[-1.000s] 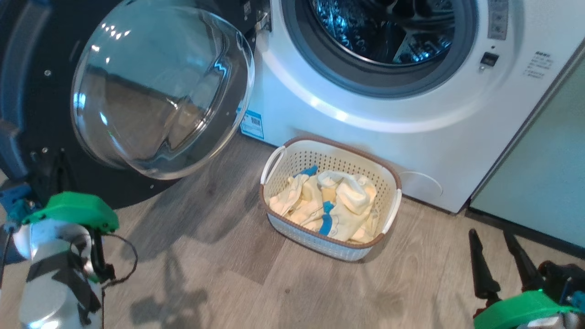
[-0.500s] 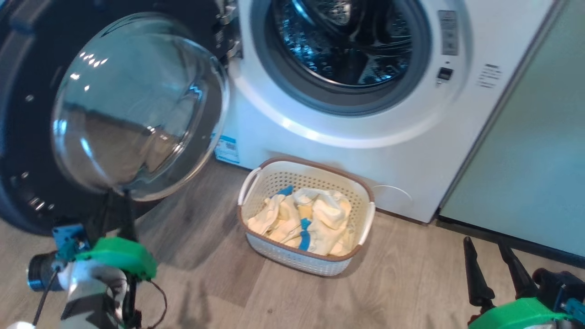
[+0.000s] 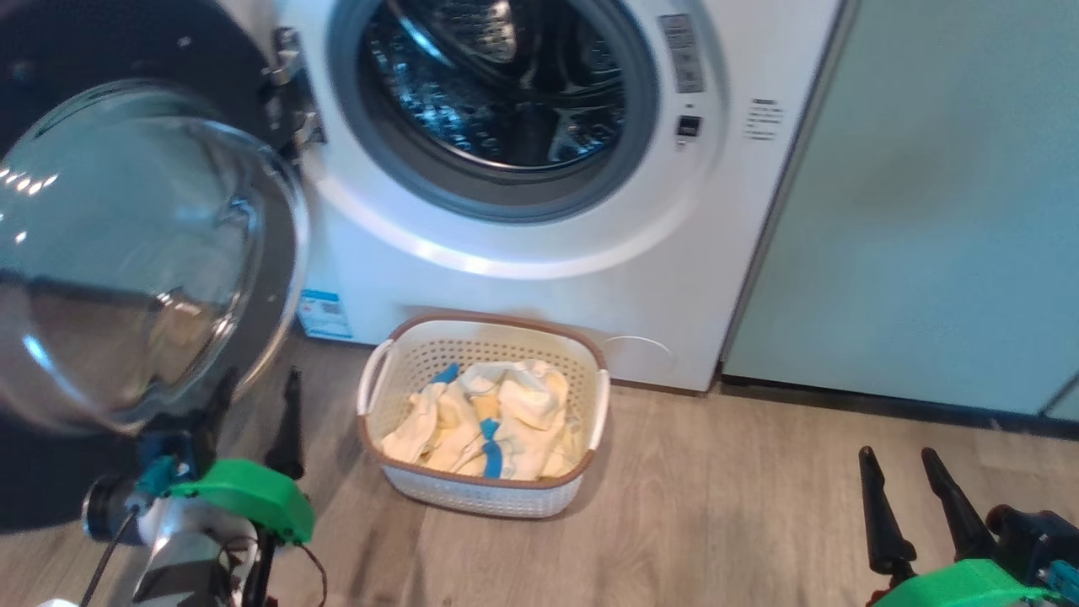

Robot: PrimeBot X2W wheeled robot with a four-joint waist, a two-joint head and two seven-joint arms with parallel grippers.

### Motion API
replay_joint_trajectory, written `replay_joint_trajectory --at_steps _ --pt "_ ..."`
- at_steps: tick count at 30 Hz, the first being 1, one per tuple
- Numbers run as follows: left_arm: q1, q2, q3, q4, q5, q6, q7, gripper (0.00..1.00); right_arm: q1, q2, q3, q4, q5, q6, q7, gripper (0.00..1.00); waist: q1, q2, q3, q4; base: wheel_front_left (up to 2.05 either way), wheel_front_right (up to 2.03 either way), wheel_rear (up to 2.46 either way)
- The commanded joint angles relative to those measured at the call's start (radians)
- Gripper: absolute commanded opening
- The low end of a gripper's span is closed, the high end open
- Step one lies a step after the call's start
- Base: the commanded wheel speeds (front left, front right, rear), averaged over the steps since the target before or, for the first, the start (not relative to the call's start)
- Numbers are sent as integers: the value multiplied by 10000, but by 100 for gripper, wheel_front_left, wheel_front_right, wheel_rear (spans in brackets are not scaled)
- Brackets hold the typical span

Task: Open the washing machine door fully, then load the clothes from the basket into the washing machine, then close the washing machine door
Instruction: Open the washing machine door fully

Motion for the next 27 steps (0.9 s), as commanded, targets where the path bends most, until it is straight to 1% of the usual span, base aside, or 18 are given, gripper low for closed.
replay_joint_trajectory --at_steps 1,2,5,8,11,21,23,27 --pt "-257 312 180 -294 -26 -33 -63 100 -248 -104 180 -337 -51 4 -105 100 0 -1 -29 -266 0 0 0" --pt "-241 387 23 -279 -55 -47 -63 100 -237 -112 191 -345 -50 4 -105 100 0 -1 -38 -464 0 0 0" --pt "-244 464 -204 -269 -70 -57 -63 100 -216 -129 195 -360 -47 4 -105 100 0 -1 -34 -675 0 0 0" --pt "-351 472 -200 -160 -293 -62 -63 100 -214 -123 210 -355 -48 4 -105 100 0 -1 -44 -851 0 0 0" --pt "-404 554 -363 -159 -326 -64 -63 100 -210 -114 213 -349 -44 4 -105 100 0 -1 -59 -972 0 0 0" --pt "-461 685 -472 116 -743 -66 -63 100 -212 -149 245 -363 -60 4 -105 100 0 -1 -148 -1376 0 0 0" --pt "-491 685 -453 154 -848 -66 -63 100 -190 -160 237 -370 -60 4 -105 100 0 -1 -156 -1412 0 0 0" --pt "-486 590 -348 121 -719 -66 -63 100 -169 -166 212 -373 -61 4 -105 100 0 -1 -157 -1436 0 0 0"
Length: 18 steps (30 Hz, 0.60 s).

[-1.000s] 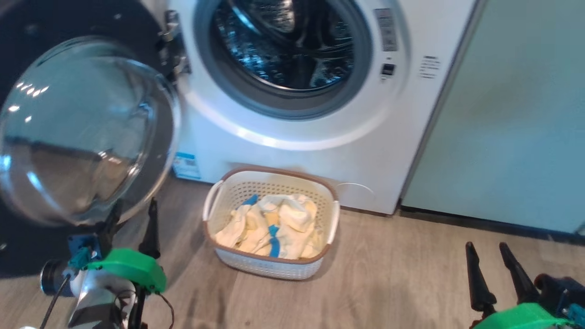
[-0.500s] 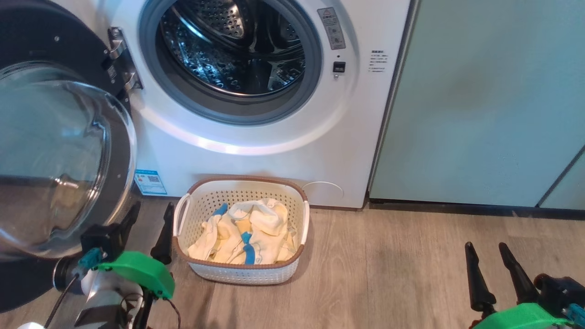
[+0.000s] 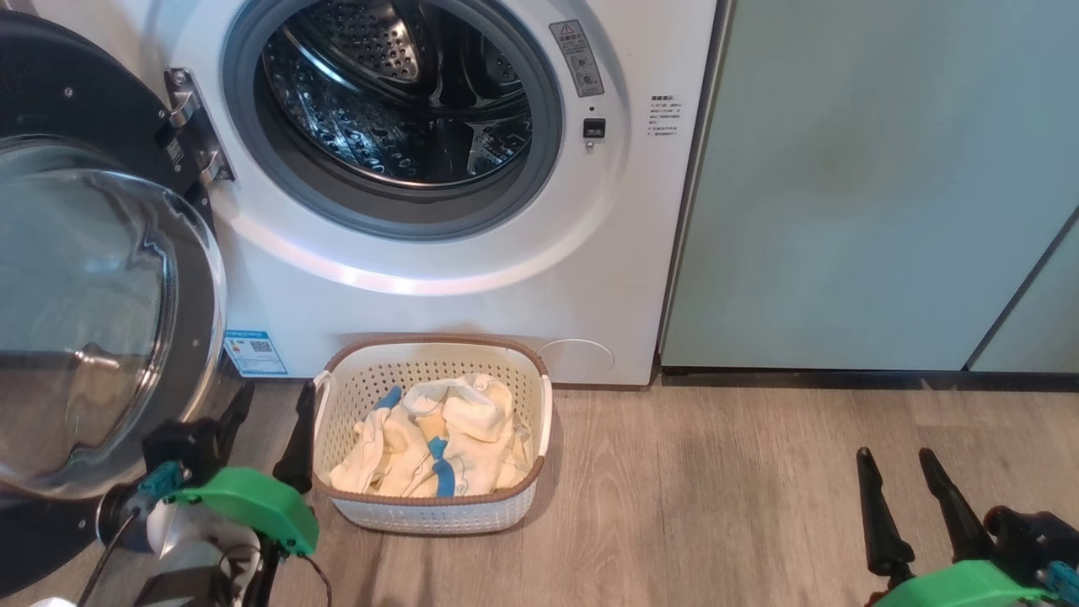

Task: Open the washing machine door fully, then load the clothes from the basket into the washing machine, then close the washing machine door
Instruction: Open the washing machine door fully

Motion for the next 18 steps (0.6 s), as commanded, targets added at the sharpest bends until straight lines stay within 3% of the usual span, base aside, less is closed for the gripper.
replay_joint_trajectory --at_steps 1,18 --pt "-498 263 422 -296 34 -5 -63 100 -186 -155 169 -347 -60 4 -105 100 0 0 7 -5 0 0 0" --pt "-527 328 102 -123 -217 -5 -63 100 -159 -126 105 -356 -70 4 -105 100 0 0 6 11 0 0 0"
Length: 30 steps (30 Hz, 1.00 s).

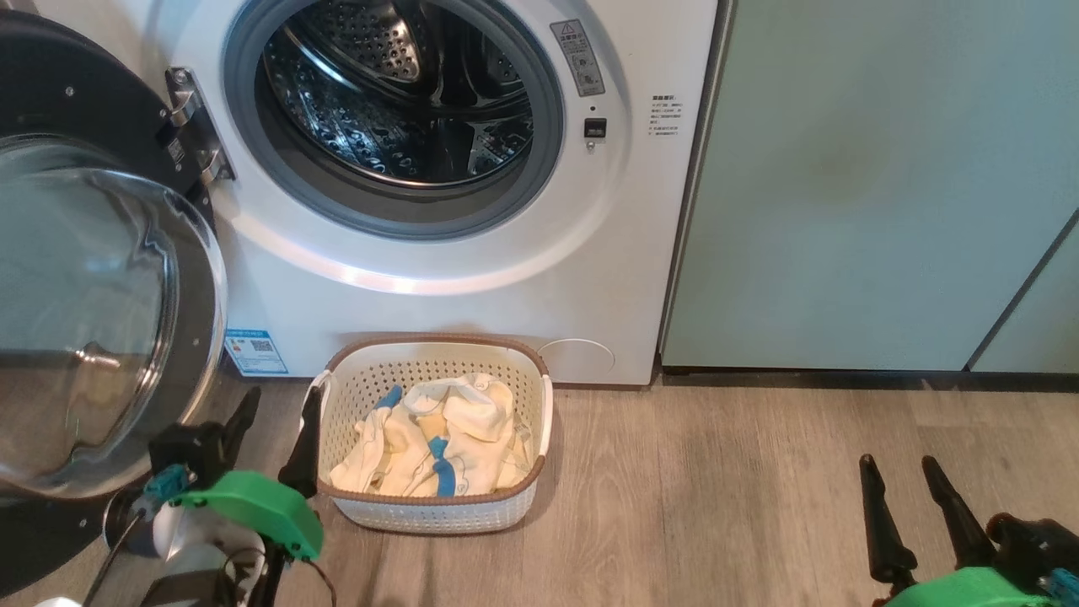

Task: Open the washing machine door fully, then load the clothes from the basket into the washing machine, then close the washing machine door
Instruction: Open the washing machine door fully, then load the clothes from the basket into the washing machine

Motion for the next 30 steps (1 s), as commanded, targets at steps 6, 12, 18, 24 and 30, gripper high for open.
replay_joint_trajectory --at_steps 6,12,18,24,30 --pt "-571 317 256 -255 -82 -5 -63 100 -315 -123 173 -319 -60 4 -105 100 0 -1 26 0 0 0 0" --pt "-619 324 344 -217 -182 -5 -63 100 -309 -111 161 -311 -52 4 -105 100 0 -1 42 19 14 -14 0" --pt "-671 346 361 -140 -245 -5 -63 100 -298 -97 169 -314 -53 4 -105 100 0 -1 60 65 58 -58 0" --pt "-736 389 277 -8 -346 -6 -63 100 -305 -88 171 -320 -48 4 -105 100 0 -1 101 119 86 -86 0" --pt "-779 409 143 91 -288 -6 -63 100 -306 -63 169 -322 -76 4 -105 100 0 -1 134 148 112 -112 0"
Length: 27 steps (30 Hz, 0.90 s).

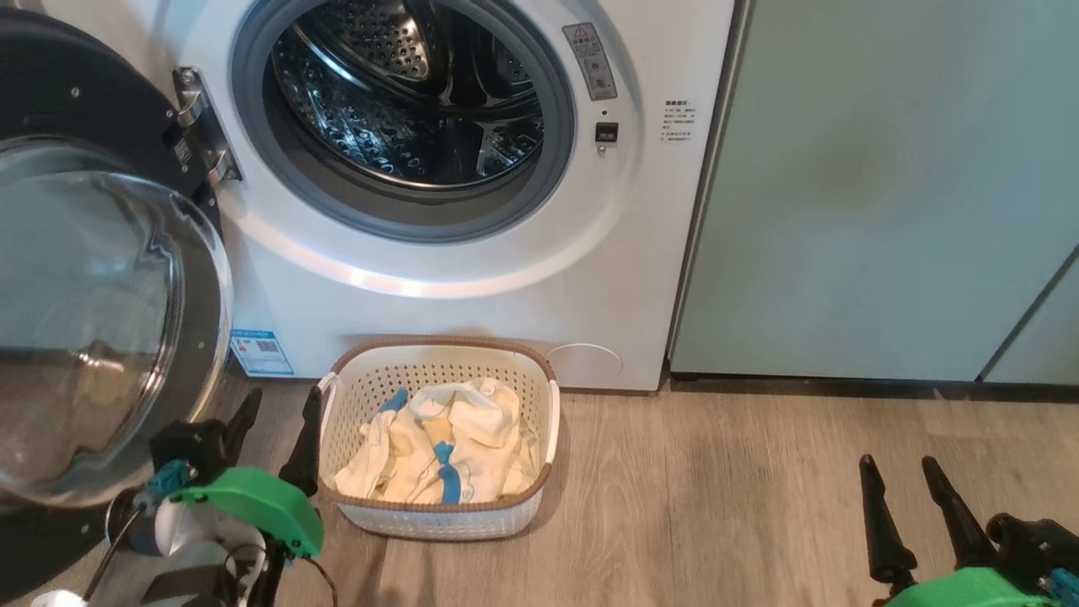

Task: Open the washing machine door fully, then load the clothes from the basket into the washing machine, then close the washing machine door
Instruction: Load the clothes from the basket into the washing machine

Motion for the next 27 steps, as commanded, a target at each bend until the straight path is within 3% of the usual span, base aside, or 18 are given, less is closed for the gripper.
replay_joint_trajectory --at_steps 1,16,27 --pt "-595 350 322 -251 -17 -6 -63 100 -312 -81 179 -323 -73 4 -105 100 0 0 7 -1 128 -128 0" --pt "-738 409 202 -146 -105 -6 -63 100 -337 -70 207 -318 -61 4 -105 100 0 0 41 8 124 -124 0" --pt "-494 331 26 -155 -86 -6 -63 100 -314 -98 211 -308 -61 4 -105 100 0 0 -4 -14 14 -14 0"
